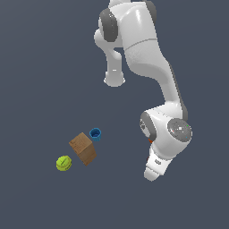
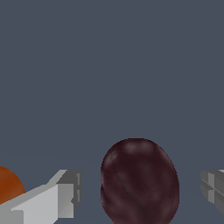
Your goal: Pick up a designated object from a clutter of objects.
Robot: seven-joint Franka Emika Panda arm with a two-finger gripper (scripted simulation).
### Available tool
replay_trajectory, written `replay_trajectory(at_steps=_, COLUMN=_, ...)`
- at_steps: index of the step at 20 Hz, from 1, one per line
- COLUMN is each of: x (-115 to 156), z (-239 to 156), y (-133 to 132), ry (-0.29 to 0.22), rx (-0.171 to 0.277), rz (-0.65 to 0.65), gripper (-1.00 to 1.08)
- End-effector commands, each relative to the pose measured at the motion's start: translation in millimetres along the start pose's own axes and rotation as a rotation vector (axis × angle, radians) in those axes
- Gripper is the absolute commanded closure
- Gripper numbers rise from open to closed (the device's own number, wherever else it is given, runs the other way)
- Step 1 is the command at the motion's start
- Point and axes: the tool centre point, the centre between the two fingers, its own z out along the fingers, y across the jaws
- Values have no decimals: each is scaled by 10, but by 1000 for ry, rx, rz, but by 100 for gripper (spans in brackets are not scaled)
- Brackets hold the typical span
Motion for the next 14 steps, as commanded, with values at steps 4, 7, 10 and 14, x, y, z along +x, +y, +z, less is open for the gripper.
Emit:
replay_trajectory(at_steps=4, x=-14, z=89, y=-14, ry=-7, rx=6, rz=-1, gripper=108)
replay_trajectory(at_steps=7, x=-14, z=89, y=-14, ry=-7, rx=6, rz=-1, gripper=108)
replay_trajectory(at_steps=10, x=-14, z=89, y=-14, ry=-7, rx=6, rz=-1, gripper=108)
replay_trajectory(at_steps=14, x=23, z=1, y=23, ry=5, rx=-4, rz=0, gripper=108)
